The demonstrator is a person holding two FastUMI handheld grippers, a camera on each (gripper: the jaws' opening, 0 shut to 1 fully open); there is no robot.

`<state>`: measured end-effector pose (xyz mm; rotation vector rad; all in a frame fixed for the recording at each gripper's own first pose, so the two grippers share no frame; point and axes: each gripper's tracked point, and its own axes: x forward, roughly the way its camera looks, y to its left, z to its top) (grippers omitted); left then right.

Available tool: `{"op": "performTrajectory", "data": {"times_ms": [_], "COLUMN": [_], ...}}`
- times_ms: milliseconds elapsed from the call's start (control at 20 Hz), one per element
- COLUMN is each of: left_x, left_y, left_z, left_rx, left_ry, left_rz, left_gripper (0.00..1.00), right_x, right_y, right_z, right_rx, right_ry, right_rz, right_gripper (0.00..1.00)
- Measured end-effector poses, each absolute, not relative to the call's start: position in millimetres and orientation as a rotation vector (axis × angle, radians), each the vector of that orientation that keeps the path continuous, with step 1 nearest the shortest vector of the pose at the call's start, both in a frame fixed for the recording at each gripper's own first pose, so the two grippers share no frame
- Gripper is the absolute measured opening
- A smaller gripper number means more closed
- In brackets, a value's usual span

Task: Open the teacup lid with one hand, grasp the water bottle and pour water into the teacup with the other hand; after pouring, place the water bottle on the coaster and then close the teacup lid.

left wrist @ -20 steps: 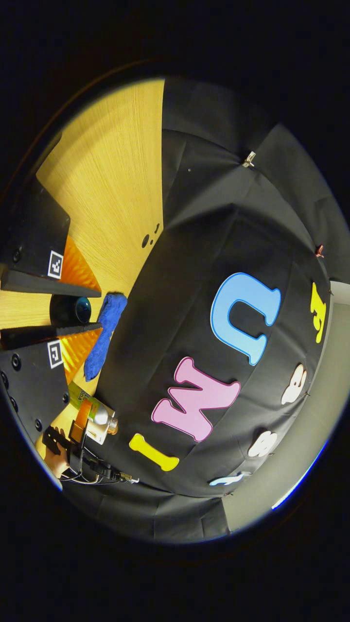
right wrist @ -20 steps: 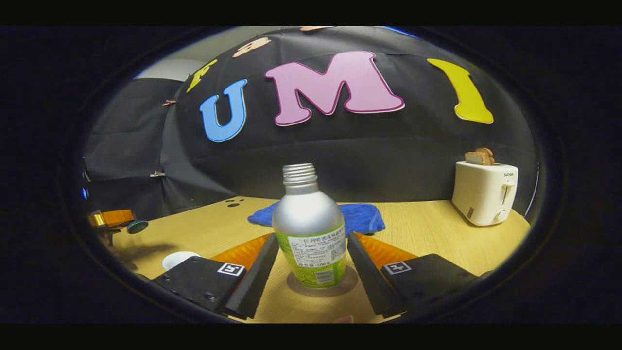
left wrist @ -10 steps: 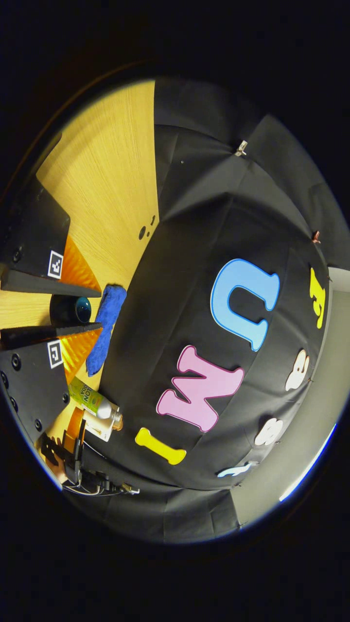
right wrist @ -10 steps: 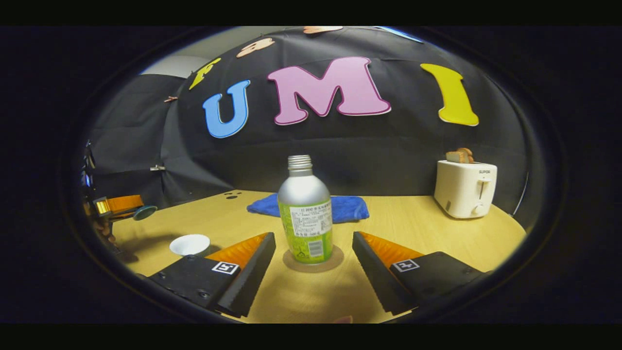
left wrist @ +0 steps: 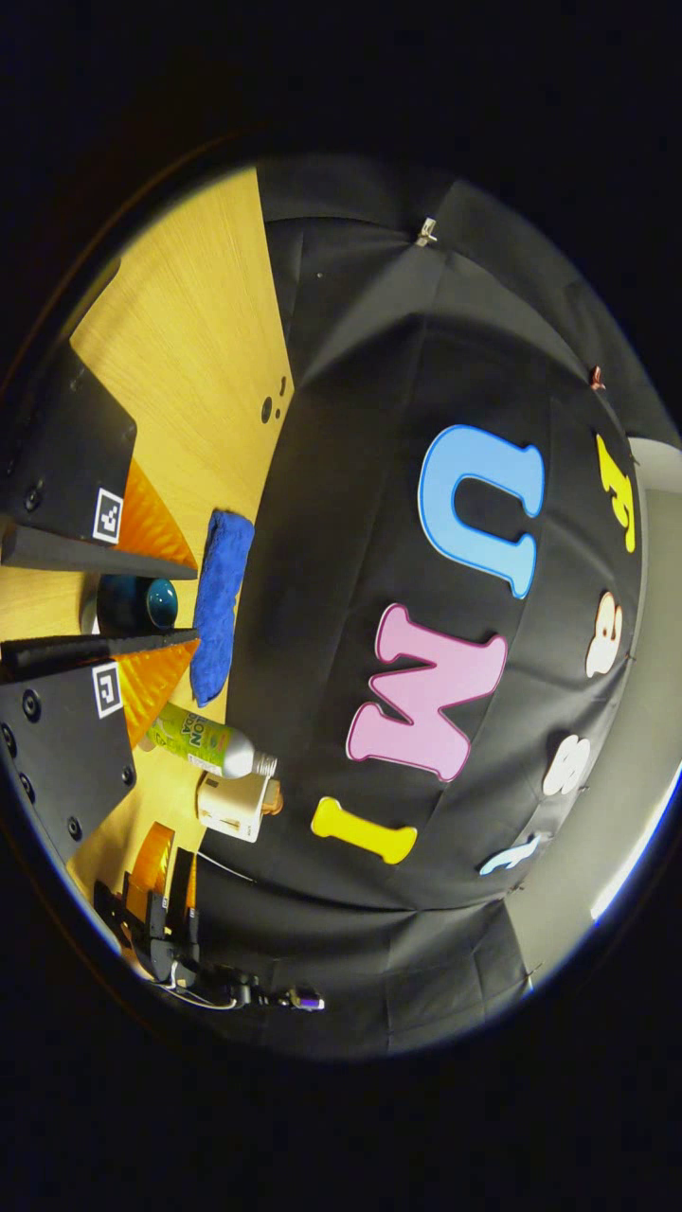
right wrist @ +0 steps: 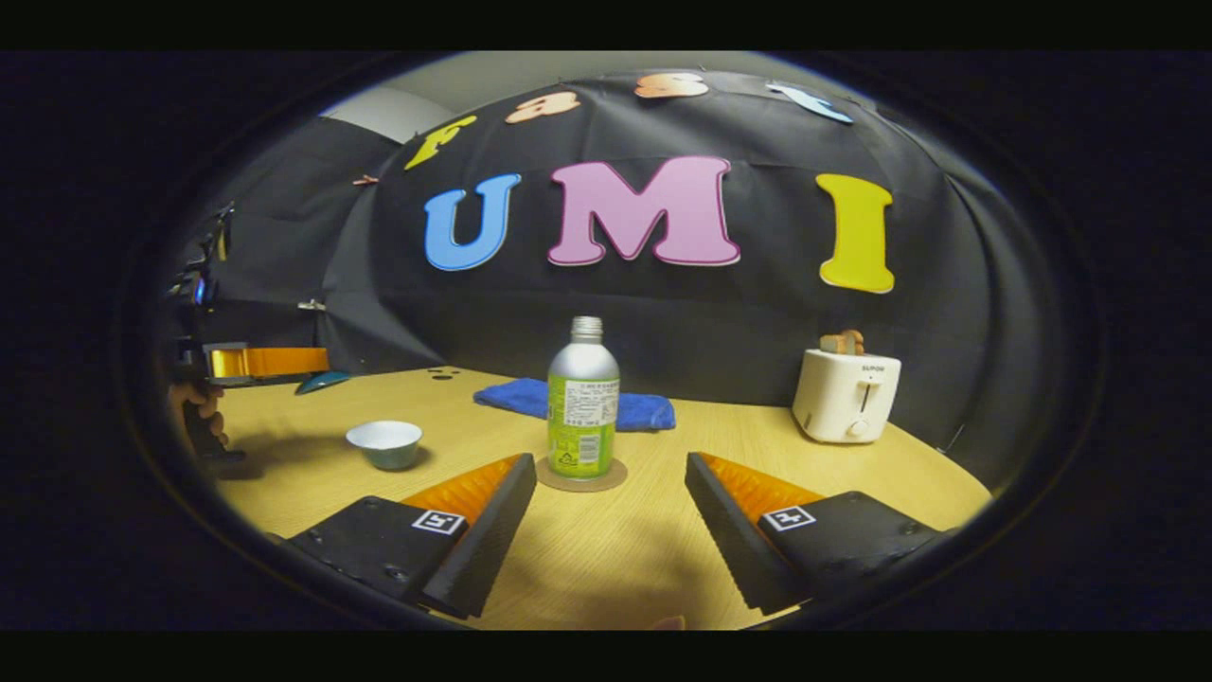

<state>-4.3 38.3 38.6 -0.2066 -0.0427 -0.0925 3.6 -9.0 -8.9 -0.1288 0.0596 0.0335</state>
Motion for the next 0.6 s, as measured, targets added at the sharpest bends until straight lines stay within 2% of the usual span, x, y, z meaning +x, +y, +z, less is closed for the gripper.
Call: {"op": "performTrajectory", "data": {"times_ms": [150,250,600], "left_x": [1,5,21], "left_y": [30,26,10], "left_z": [31,23,15], "left_rx": [-0.16,-0.13,-0.065], "left_ry": [-0.03,-0.015,0.021], "left_rz": [-0.087,-0.083,-0.093], "left_gripper": [0.31,0.31,0.31], "right_x": [-2,-5,0], "right_y": [-7,-3,-15], "right_z": [-4,-6,-4], "right_rx": [-0.124,-0.018,-0.002], "right_ry": [0.016,0.021,0.024], "right_rz": [0.037,0.063,0.009], "right_gripper": [0.98,0.98,0.98]}}
